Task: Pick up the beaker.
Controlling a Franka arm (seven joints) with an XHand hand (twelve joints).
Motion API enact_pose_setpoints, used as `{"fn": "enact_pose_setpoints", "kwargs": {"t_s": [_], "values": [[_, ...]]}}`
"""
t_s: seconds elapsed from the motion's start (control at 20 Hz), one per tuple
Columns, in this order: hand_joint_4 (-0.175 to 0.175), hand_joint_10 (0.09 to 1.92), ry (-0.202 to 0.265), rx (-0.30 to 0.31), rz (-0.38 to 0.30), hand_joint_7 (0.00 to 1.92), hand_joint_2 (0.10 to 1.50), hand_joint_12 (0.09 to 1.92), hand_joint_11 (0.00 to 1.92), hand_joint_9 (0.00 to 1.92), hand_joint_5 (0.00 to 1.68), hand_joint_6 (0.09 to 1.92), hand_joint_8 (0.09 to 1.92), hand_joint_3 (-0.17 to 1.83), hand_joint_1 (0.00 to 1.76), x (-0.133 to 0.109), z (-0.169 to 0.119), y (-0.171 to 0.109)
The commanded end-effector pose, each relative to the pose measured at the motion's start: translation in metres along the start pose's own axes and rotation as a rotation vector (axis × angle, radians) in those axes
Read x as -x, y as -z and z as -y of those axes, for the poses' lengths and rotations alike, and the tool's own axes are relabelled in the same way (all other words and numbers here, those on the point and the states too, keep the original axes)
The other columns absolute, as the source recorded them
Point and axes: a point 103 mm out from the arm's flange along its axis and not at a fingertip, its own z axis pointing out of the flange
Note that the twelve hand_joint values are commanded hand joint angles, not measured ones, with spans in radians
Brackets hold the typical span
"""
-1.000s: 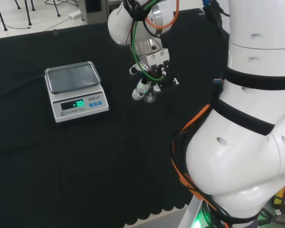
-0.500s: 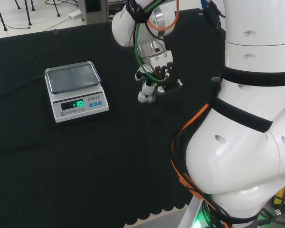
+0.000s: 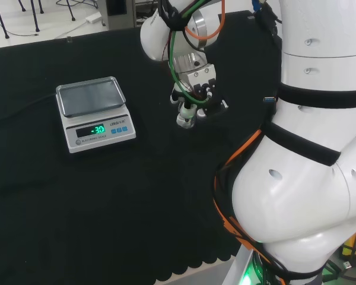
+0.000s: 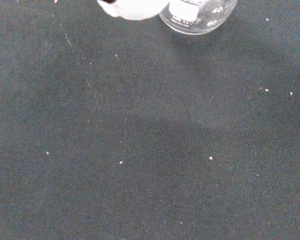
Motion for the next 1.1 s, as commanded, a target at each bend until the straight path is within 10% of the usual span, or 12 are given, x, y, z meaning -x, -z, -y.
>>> {"fn": "enact_pose_setpoints", "kwargs": {"t_s": [0.05, 0.35, 1.1], "values": [[-0.044, 0.72, -0.006, 0.035, 0.011, 0.39, 0.97, 1.34, 0.41, 0.65, 0.57, 0.23, 0.66, -0.17, 1.07, -0.001, -0.001, 0.0], [-0.06, 0.69, 0.0, 0.06, 0.015, 0.46, 1.04, 1.31, 0.49, 0.75, 0.64, 0.66, 0.67, -0.17, 1.11, -0.006, -0.005, 0.002], [-0.071, 0.7, 0.023, 0.071, -0.001, 0.55, 1.16, 1.3, 0.57, 0.87, 0.72, 0.78, 0.69, -0.17, 1.14, -0.004, -0.002, 0.027]]}}
